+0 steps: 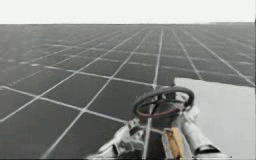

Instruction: Pick up and drop off the object

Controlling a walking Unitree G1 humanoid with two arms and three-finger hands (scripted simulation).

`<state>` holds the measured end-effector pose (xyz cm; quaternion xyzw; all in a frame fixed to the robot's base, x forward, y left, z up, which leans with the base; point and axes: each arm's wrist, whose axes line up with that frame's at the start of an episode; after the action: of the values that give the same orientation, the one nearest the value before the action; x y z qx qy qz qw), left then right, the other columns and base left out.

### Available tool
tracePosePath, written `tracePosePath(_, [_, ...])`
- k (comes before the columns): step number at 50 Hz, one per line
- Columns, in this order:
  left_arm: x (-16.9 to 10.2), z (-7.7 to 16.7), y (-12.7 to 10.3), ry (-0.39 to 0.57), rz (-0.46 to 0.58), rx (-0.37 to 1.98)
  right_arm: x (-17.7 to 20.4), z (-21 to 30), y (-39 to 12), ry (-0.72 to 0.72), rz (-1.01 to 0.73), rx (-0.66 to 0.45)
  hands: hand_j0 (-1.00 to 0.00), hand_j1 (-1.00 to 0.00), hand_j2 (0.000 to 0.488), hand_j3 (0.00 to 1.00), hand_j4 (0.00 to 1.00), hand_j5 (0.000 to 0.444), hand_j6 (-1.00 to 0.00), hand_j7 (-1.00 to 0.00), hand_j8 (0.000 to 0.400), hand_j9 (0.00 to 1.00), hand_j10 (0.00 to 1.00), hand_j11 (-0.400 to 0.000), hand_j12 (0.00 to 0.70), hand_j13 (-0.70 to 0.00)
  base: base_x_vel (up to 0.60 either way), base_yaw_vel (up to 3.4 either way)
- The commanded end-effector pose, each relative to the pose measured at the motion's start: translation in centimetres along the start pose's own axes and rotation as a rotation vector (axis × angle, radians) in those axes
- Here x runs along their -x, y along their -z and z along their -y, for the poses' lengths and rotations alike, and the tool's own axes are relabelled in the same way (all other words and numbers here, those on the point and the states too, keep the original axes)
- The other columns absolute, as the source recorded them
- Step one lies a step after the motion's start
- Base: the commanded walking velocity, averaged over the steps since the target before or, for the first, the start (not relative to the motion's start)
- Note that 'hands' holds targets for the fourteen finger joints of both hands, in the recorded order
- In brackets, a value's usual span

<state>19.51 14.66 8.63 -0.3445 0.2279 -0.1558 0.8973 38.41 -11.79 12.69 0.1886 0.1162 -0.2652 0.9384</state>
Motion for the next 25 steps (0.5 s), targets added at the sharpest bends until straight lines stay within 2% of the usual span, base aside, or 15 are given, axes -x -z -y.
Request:
tracePosePath(1, [0.04, -0.04, 0.11, 0.008, 0.003, 0.009, 0.51, -0.88, -0.21, -0.027, 0.006, -0.005, 0.00, 0.00, 0.000, 1.00, 1.00, 0.000, 0.00, 0.00, 0.000, 1.00, 1.00, -0.400, 0.000, -0.700, 0.14, 3.30])
tracePosePath(12, [0.04, -0.04, 0.11, 0.008, 0.003, 0.009, 0.51, -0.88, -0.21, -0.027, 0.006, -0.005, 0.00, 0.00, 0.000, 1.00, 1.00, 0.000, 0.00, 0.00, 0.000, 1.00, 1.00, -0.400, 0.000, -0.700, 0.17, 2.69])
tracePosePath(25, [0.04, -0.04, 0.11, 0.008, 0.003, 0.009, 0.51, -0.88, -0.21, -0.027, 0.006, -0.005, 0.00, 0.00, 0.000, 1.00, 1.00, 0.000, 0.00, 0.00, 0.000, 1.00, 1.00, -0.400, 0.000, -0.700, 0.23, 1.81])
